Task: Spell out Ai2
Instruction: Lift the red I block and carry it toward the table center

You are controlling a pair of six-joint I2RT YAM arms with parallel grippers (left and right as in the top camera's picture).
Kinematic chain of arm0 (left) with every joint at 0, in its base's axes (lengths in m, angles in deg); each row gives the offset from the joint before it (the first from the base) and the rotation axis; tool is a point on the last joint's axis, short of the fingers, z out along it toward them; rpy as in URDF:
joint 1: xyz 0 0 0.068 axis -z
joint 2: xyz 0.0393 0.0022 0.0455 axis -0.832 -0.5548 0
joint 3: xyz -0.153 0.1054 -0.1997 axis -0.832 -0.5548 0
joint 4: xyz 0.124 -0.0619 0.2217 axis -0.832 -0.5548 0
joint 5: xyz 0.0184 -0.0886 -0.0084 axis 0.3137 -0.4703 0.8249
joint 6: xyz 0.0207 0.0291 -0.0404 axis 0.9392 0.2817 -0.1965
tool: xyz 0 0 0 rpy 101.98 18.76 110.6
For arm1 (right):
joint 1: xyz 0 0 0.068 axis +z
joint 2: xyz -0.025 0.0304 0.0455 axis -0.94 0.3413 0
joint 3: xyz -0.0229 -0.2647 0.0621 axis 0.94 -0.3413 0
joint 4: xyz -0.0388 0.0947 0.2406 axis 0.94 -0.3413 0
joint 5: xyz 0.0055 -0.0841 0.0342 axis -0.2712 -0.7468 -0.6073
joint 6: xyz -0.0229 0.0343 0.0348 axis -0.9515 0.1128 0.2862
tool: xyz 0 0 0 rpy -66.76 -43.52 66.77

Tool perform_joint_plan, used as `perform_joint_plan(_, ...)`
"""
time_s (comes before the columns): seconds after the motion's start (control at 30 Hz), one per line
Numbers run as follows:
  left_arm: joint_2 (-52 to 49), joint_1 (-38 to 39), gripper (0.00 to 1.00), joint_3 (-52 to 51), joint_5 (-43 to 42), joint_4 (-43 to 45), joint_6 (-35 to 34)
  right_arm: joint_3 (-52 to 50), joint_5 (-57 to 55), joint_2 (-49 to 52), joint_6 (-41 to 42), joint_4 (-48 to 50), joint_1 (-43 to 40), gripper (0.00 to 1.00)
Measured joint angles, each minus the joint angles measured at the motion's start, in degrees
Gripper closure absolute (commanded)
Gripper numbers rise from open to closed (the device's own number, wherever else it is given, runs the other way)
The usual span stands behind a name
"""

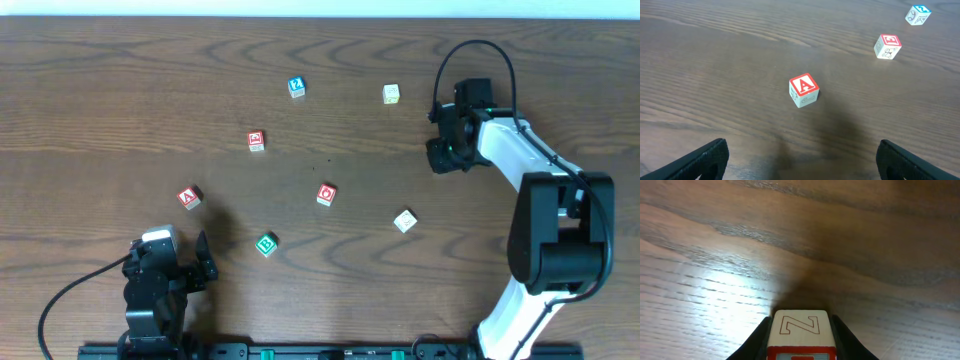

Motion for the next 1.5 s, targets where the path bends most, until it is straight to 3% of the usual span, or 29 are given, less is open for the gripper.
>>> perform_joint_plan(0.17,0.0,0.0,0.05,0.0,0.0,0.0,0.0,7.52,0.02,0.35,4.92,-1.64,3.58,0.89)
perform_joint_plan(0.27,0.0,0.0,0.05,0.0,0.0,0.0,0.0,11.8,0.02,0.35,9.31,-0.98,7.06,0.99)
perform_joint_plan(0.33,0.0,0.0,0.05,0.0,0.0,0.0,0.0,14.01,-0.02,0.35,13.46,0.11,10.56,0.99)
perform_joint_plan(0.63,0.0,0.0,0.05,0.0,0.0,0.0,0.0,15.19,-2.08,0.61,31.08,1.62,26.51,0.98)
perform_joint_plan(0.8,0.0,0.0,0.05,0.0,0.02,0.0,0.0,15.21,-4.66,3.19,36.89,0.33,30.67,0.99)
perform_joint_plan(1.5,0.0,0.0,0.05,0.0,0.0,0.0,0.0,15.19,-9.29,8.61,42.75,-0.85,33.33,0.98)
